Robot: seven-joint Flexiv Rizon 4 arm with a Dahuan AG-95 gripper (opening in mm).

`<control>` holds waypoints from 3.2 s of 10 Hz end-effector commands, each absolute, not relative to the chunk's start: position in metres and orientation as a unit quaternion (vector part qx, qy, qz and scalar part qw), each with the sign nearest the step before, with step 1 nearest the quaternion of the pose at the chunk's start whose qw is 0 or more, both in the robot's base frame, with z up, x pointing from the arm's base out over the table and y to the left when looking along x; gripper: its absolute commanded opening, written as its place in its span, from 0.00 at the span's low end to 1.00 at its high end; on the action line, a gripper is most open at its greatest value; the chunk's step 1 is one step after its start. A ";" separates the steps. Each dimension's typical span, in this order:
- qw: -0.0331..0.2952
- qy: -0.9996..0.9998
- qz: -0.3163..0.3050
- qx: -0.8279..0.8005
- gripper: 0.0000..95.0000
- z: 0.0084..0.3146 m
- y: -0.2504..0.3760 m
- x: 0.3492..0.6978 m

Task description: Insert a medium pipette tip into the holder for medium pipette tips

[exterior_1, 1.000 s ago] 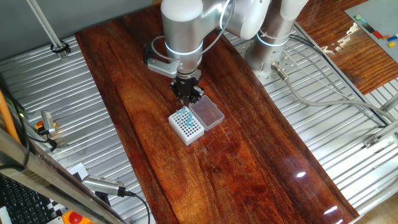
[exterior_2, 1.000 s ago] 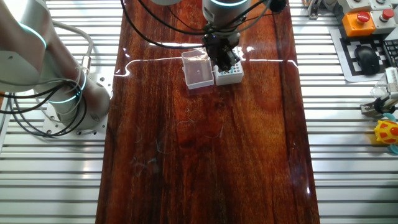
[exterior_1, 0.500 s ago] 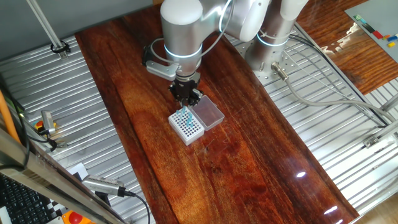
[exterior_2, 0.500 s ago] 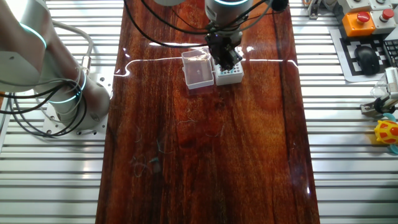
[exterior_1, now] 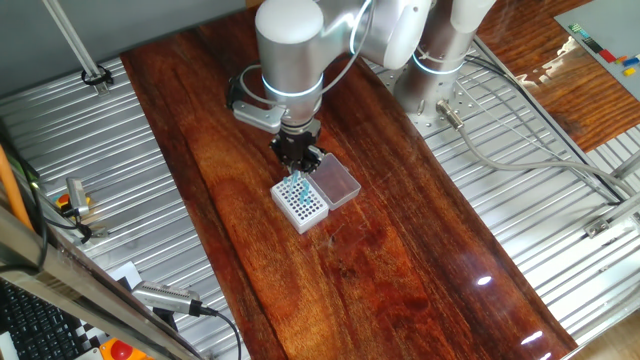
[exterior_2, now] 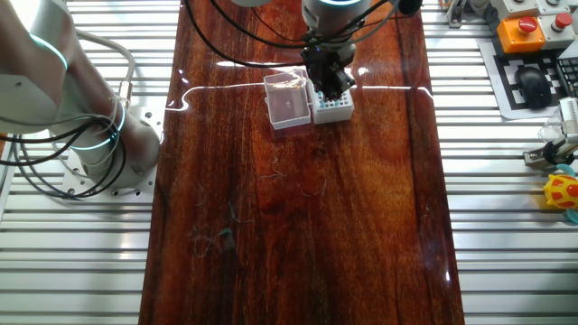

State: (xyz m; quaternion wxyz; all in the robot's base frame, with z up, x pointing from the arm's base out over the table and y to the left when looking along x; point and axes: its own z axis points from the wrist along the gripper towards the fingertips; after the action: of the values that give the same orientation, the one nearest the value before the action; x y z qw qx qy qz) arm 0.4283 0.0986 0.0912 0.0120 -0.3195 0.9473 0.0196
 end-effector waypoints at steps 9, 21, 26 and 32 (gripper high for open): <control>-0.011 0.948 0.005 -0.318 0.00 0.093 0.102 0.433; -0.043 0.947 -0.009 -0.317 0.00 0.105 0.113 0.454; -0.041 0.949 -0.012 -0.313 0.00 0.103 0.121 0.461; -0.033 0.953 -0.007 -0.301 0.20 0.100 0.133 0.468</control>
State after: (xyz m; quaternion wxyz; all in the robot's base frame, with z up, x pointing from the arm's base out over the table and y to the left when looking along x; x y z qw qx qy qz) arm 0.4690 0.1335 0.0996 -0.0318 -0.3002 0.9533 -0.0059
